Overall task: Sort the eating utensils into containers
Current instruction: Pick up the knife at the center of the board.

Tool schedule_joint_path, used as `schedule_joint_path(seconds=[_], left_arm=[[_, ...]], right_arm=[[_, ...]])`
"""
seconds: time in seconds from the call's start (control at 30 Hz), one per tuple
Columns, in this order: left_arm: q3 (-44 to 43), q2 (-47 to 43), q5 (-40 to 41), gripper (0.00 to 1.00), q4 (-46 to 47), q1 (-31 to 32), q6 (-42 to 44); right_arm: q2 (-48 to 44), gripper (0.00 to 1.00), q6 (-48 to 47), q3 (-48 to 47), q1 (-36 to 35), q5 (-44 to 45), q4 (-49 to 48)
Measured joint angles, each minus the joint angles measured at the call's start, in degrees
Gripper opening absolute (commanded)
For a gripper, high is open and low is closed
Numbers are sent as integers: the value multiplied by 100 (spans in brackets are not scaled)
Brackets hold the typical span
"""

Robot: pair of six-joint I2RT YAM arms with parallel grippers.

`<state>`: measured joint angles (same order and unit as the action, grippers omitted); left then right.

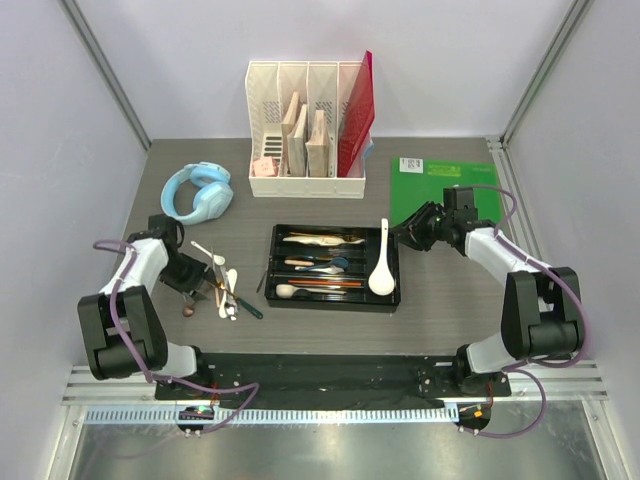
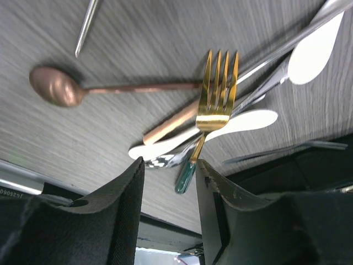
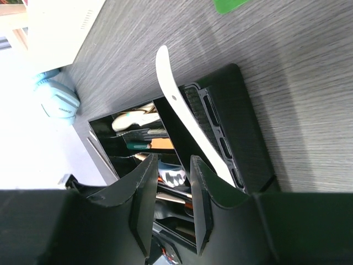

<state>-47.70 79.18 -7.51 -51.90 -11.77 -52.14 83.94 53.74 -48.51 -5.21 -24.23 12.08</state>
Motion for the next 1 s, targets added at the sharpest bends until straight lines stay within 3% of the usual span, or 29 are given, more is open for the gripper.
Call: schedule_joint_path(seconds=[1.0], left_arm=[[-31,778,-409,41,671,-20,114]], right_arm=[[83,35,-138,-94,0,-146,24]])
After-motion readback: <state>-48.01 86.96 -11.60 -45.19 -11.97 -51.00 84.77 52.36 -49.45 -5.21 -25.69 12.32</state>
